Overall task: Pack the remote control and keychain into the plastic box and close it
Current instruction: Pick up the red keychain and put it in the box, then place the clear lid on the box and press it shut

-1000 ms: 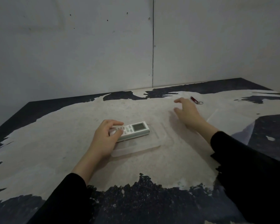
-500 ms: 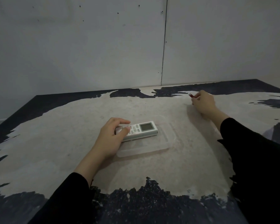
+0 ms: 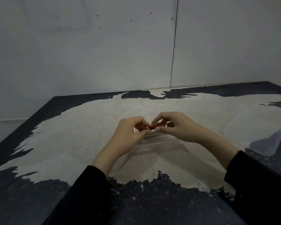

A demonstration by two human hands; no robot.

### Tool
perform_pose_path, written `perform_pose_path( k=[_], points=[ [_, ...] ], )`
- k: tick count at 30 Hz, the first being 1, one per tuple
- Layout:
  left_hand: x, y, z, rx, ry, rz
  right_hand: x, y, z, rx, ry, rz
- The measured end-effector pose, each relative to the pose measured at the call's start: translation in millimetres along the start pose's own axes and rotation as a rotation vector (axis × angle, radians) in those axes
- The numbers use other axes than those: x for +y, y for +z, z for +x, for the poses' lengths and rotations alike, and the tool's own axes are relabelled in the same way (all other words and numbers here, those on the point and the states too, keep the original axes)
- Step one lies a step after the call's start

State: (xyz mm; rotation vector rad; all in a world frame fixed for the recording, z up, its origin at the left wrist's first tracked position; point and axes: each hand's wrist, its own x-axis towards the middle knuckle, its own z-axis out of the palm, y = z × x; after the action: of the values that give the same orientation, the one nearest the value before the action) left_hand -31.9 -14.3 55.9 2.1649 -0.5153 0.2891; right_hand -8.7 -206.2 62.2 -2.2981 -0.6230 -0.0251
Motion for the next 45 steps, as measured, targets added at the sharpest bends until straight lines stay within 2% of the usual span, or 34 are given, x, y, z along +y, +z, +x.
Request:
perform_pose_path(
  k=[3,5,7,15,16,18,20,21,24,26,29,35,37,38,40,42,44,45],
  points=[
    [-3.7,-6.1,0.5,-0.084,-0.051,0.237,6.3,1.2,-4.6,-0.058,0.017,-0.119],
    [-6.0,-10.0,1.0,-0.122,-0.035,0.446,8.9,1.9,-5.7,-0.043,0.009,-0.191],
    [-5.4,-12.2,0.6,-0.147,-0.051,0.559,7.7,3.7,-4.8,-0.052,0.001,-0.241],
    [-10.0,-8.8,6.7,-0.223,-0.200,0.613,-3.0,3.9,-1.8,-0.101,-0.001,-0.373],
    [-10.7,-10.4,6.8,-0.222,-0.198,0.585,-3.0,-0.1,-2.8,-0.049,-0.008,-0.360],
    [-11.5,-15.3,6.4,-0.176,-0.180,0.458,1.4,-15.4,-3.4,0.163,0.027,-0.290],
    [-14.1,-19.1,6.8,-0.028,-0.144,0.314,16.6,-36.0,-6.0,0.358,0.138,-0.308],
    [-16.5,-19.7,7.5,0.068,-0.125,0.270,29.0,-46.3,-8.5,0.375,0.259,-0.382],
    [-28.2,-15.0,9.2,0.240,-0.127,0.277,62.9,-67.3,-25.5,0.129,0.766,-0.646],
    [-36.1,-7.9,8.7,0.244,-0.178,0.254,72.8,-70.4,-34.8,0.012,0.880,-0.699],
    [-41.8,0.7,7.3,0.248,-0.227,0.149,69.0,-63.6,-33.4,0.031,0.775,-0.703],
    [-45.0,1.6,7.5,0.280,-0.224,0.119,48.6,-29.4,-15.3,0.140,0.397,-0.761],
    [-45.3,1.0,7.1,0.287,-0.217,0.126,46.5,-30.3,-13.1,0.262,0.323,-0.799],
    [-45.5,0.6,7.3,0.291,-0.214,0.129,46.8,-34.7,-12.2,0.377,0.297,-0.784],
    [-45.6,-0.6,7.5,0.308,-0.207,0.117,45.9,-46.5,-11.9,0.656,0.208,-0.633],
    [-44.4,-0.2,7.2,0.319,-0.195,0.112,40.1,-55.7,-14.9,0.875,0.082,-0.331],
    [-41.0,1.4,6.4,0.330,-0.179,0.104,32.5,-58.7,-16.8,0.970,0.019,0.044],
    [-38.1,1.7,6.2,0.338,-0.164,0.073,28.9,-57.6,-16.4,0.961,0.023,0.235]
  ],
)
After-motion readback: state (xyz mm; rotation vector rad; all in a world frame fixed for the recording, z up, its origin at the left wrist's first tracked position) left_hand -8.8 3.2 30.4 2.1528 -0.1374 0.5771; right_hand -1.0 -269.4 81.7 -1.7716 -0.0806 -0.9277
